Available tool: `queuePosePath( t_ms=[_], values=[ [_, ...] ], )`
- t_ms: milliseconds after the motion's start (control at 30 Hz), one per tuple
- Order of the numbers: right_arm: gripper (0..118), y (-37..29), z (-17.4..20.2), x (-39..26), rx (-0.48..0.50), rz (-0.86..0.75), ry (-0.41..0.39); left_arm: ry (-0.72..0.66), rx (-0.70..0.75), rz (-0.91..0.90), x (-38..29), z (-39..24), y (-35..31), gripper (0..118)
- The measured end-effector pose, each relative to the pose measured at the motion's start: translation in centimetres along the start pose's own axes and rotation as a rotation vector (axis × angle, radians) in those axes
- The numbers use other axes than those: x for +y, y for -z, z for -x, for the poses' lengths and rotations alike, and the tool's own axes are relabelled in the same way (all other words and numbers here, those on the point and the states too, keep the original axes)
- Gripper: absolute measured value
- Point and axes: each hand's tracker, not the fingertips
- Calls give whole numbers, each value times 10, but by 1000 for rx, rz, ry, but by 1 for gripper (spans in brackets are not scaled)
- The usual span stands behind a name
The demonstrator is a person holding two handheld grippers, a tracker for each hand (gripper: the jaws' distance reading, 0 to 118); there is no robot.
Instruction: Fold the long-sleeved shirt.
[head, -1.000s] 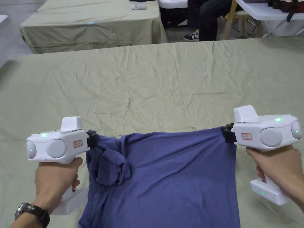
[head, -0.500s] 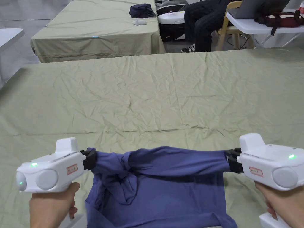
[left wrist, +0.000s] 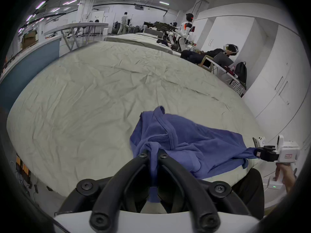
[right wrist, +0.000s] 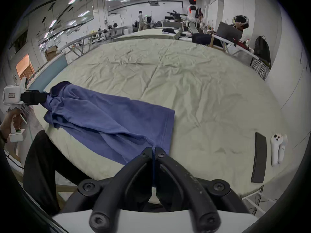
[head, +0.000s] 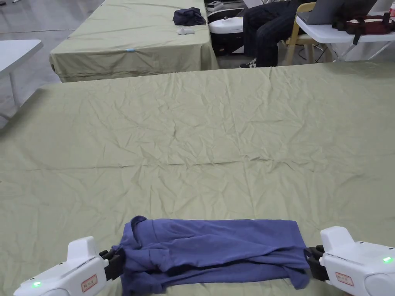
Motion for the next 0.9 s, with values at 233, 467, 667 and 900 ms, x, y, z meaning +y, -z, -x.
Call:
queuePosePath(
  t_ms=[233,467,667,900],
  values=[
    [4,11,-7,-4,-18,46,29,-27,47,29,-3,12,10,6],
    [6,14,-5,-9,-14,77,22,12,61,62,-12,6,12,30],
    [46,4,4,-7,-18,90,-37,55,109,56,-11,3,-7,62],
    [46,-50,25,22,-19,-145,5,164,124,-136,9,-37,-58,62]
  ],
)
